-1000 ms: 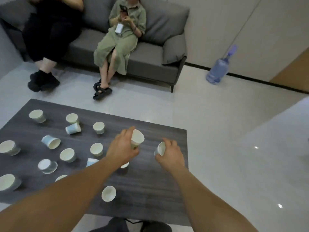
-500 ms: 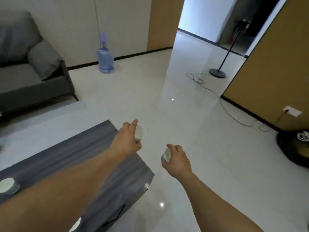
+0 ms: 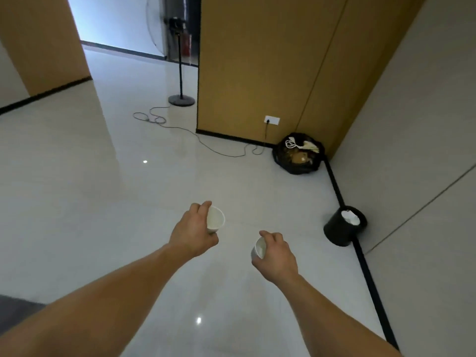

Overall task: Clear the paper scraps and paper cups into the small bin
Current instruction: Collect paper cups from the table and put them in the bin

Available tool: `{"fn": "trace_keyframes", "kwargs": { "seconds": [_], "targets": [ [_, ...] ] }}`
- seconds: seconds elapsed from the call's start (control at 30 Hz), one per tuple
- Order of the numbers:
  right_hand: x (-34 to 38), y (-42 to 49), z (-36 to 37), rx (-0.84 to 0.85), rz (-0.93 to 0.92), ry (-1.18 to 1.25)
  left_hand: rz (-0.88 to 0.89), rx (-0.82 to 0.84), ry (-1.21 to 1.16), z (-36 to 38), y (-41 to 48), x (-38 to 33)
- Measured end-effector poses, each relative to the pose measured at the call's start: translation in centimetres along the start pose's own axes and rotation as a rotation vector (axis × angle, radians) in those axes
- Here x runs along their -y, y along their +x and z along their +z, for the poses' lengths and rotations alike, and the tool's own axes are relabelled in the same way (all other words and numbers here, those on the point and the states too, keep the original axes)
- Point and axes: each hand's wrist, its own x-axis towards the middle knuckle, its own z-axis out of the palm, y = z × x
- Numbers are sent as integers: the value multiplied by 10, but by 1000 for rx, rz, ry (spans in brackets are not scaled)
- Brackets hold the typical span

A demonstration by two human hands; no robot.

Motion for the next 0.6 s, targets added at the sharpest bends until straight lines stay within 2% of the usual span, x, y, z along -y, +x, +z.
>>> {"fn": "trace_keyframes", "kwargs": {
  "seconds": [0.23, 0.6],
  "targets": [
    [-115, 25, -47, -68, 218, 29, 239, 151, -25, 81, 72, -118],
    [-228, 150, -111, -182, 485, 45, 457, 344, -20, 191, 251, -234]
  ]
}}
